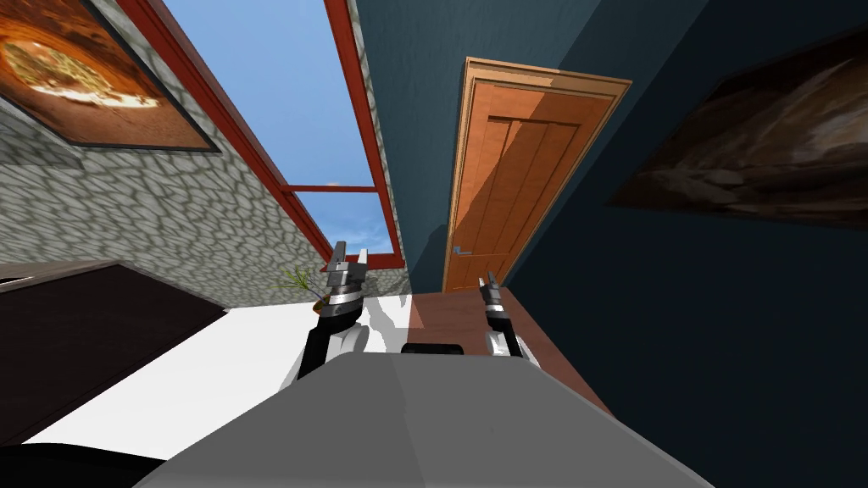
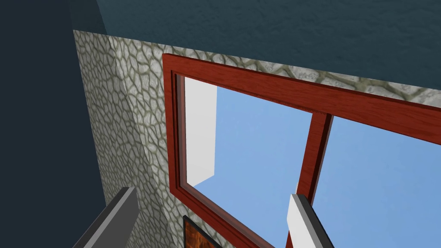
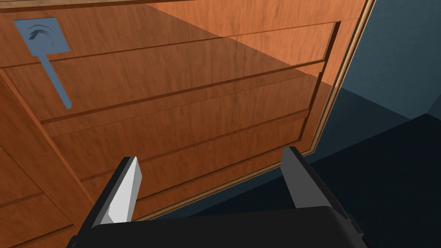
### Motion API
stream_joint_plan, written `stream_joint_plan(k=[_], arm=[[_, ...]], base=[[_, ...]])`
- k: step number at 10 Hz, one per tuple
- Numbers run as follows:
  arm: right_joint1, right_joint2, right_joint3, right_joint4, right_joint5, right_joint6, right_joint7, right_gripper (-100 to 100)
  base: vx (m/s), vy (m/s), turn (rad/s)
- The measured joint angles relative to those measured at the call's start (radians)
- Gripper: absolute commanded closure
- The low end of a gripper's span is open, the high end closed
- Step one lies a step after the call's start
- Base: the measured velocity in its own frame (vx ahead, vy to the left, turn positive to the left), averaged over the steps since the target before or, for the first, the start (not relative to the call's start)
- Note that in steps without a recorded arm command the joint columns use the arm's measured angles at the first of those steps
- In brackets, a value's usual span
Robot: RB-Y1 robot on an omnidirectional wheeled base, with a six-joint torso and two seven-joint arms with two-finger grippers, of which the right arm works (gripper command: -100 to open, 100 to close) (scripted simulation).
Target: Pull the door open
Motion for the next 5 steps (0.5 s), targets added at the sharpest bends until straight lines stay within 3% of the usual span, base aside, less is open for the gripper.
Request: stream_joint_plan(k=[5], arm=[[-0.037,-0.021,0.000,0.121,-0.003,-0.024,-0.015,-100]], base=[[0.072,-0.007,0.049]])
